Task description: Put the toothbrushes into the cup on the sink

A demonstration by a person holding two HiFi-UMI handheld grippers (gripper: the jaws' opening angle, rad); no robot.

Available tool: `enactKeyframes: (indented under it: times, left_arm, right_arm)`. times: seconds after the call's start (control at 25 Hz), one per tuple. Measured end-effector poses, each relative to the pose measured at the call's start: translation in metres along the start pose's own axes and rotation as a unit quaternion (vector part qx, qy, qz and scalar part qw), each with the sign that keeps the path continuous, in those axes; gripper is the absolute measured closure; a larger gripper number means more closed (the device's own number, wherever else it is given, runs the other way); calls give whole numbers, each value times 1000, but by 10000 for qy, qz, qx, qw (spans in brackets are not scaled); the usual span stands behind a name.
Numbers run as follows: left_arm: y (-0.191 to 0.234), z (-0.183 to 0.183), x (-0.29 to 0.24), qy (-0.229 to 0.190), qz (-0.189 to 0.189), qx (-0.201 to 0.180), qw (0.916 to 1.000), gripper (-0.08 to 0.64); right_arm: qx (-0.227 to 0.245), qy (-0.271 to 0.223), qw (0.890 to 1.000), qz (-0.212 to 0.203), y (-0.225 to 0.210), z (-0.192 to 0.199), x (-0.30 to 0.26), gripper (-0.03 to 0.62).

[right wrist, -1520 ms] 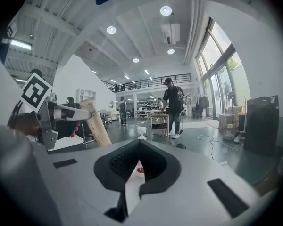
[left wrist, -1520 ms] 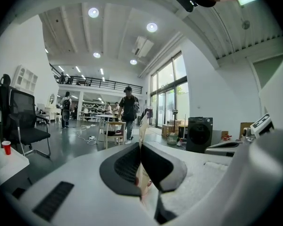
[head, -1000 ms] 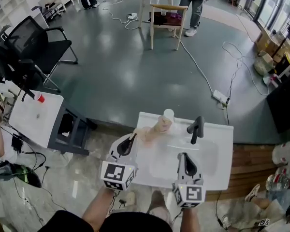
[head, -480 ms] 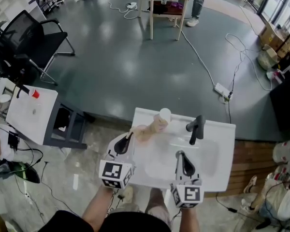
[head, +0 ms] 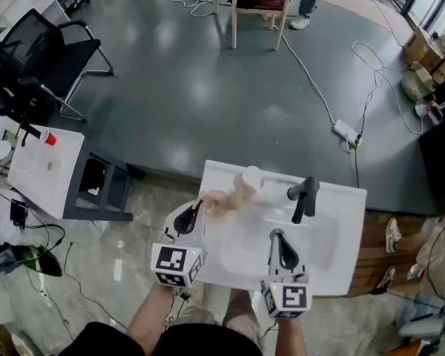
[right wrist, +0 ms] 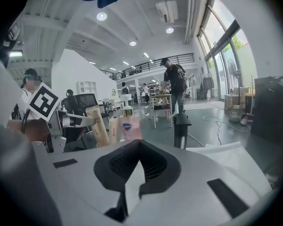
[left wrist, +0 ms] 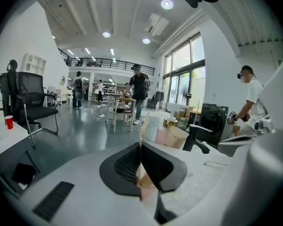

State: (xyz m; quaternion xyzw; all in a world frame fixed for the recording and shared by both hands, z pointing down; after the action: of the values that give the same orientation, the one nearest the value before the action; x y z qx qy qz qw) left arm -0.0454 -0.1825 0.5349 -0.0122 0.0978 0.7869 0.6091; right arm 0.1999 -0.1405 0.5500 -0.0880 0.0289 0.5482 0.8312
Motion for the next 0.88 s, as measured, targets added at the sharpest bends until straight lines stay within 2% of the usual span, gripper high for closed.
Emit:
enactKeyframes:
  times: [0.4,0.72,0.88]
  left_arm:
    - [6,13,-6,129,-71,34,9999,555]
    - [7,13,-8,103,-79,21,9999,555]
    - [9,12,-8,67,-198,8,9998,555]
  right_arm:
    - [-51,109,9999,27,-5,8,-7,594]
    - [-77,156,9998,44,-3,5,-13,594]
    - [-67,146,9999,2,-4,12,-11,594]
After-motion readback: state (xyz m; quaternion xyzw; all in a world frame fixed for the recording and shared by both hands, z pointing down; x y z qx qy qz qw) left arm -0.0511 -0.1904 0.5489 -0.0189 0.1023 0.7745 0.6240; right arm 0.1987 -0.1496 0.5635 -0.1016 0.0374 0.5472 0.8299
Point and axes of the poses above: the fingertips, and each gripper's own axes: x backward along the fingers, y to its left, z out of its underside, the point moved 7 cm from there along x, backward along the fingers, and after that the axes turned 14 degrees about -y, right-handed, at the moved point
